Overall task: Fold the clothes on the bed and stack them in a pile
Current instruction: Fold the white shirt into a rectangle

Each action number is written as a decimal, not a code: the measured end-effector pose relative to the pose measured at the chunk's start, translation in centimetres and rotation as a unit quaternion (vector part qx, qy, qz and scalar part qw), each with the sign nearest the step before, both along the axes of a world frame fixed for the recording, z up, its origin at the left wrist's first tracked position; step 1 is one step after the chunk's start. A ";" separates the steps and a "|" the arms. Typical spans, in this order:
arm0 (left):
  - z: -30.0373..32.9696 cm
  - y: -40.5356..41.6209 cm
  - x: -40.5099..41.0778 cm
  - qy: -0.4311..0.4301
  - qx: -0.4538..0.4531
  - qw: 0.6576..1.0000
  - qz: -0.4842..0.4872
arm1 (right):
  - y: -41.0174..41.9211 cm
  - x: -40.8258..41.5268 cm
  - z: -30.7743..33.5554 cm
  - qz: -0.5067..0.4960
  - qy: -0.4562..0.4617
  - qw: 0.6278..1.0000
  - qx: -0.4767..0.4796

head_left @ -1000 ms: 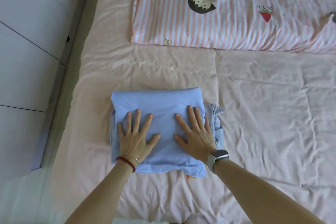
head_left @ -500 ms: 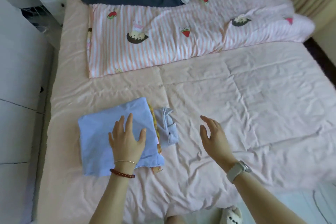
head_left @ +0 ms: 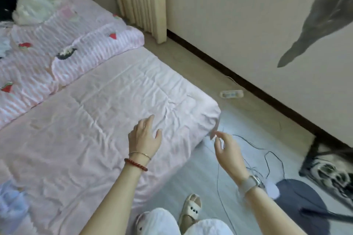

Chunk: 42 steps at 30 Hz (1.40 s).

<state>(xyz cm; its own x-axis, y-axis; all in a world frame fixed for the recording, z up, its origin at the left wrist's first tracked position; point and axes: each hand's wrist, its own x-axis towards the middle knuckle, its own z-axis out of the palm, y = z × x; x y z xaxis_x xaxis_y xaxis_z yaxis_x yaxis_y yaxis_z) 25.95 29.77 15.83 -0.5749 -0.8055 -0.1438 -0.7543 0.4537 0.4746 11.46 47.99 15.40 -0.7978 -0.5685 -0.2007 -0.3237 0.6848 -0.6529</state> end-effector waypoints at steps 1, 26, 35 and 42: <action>0.2 1.0 -3.3 0.007 -0.002 1.000 -0.017 | 1.3 -2.3 0.0 -0.014 -0.005 1.000 0.008; 3.9 -19.1 -53.9 -0.010 -0.084 0.996 -0.005 | -23.0 -56.4 5.0 0.207 0.118 0.969 0.065; 4.4 -35.1 -56.2 -0.008 -0.093 0.978 0.185 | -45.9 -62.9 5.0 0.397 0.149 0.904 0.044; 5.4 -47.3 -51.4 0.007 -0.080 0.937 0.341 | -64.9 -58.3 6.1 0.529 0.156 0.834 0.004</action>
<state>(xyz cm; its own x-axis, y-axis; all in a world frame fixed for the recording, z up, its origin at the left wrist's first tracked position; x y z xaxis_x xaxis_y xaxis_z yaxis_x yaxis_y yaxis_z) -25.45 -17.57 21.18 0.0799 -0.9967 0.0144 -0.8891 -0.0647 0.4530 -46.87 -16.88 21.53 0.1347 -0.9873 -0.0843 -0.9026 -0.0872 -0.4216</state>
